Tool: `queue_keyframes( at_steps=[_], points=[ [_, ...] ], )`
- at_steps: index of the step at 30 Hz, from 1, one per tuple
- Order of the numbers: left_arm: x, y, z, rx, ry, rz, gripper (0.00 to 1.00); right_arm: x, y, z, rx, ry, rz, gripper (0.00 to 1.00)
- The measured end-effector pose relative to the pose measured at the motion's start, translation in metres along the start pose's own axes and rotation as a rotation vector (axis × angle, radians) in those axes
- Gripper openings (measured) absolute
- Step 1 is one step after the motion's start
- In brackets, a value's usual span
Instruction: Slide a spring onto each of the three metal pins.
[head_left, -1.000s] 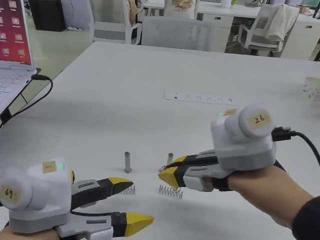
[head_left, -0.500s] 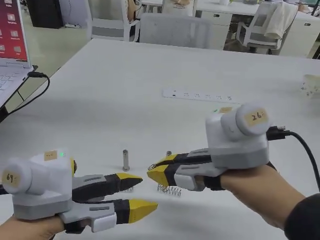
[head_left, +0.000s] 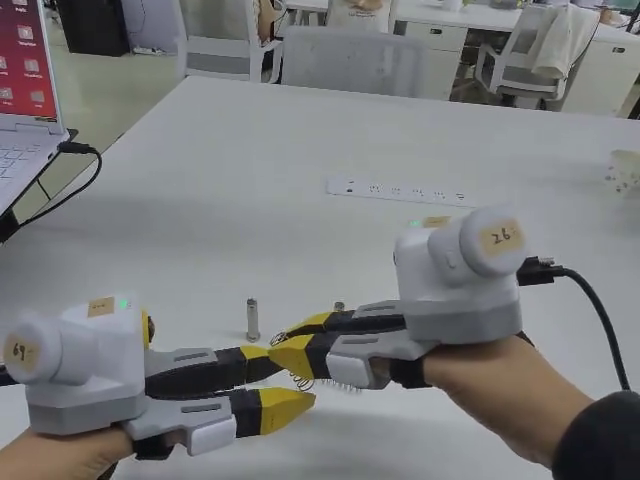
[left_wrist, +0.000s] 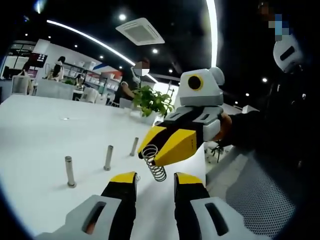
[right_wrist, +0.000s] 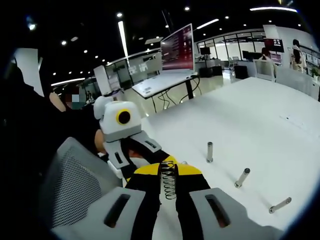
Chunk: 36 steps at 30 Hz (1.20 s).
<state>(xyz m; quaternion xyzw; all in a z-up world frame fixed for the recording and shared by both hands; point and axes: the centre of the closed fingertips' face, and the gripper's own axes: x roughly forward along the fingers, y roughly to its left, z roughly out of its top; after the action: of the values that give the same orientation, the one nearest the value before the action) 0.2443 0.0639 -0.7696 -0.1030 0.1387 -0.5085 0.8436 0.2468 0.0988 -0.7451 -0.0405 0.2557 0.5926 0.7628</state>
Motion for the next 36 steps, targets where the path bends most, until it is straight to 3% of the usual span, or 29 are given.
queue_keyframes(
  at_steps=[15, 36],
  points=[
    [0.002, -0.004, 0.000, 0.034, 0.008, -0.019, 0.04, 0.003, 0.006, 0.001, -0.015, -0.006, 0.024, 0.08],
    [0.002, -0.006, -0.009, 0.104, 0.070, -0.023, 0.02, -0.011, 0.005, -0.007, -0.007, 0.043, 0.029, 0.08]
  ],
)
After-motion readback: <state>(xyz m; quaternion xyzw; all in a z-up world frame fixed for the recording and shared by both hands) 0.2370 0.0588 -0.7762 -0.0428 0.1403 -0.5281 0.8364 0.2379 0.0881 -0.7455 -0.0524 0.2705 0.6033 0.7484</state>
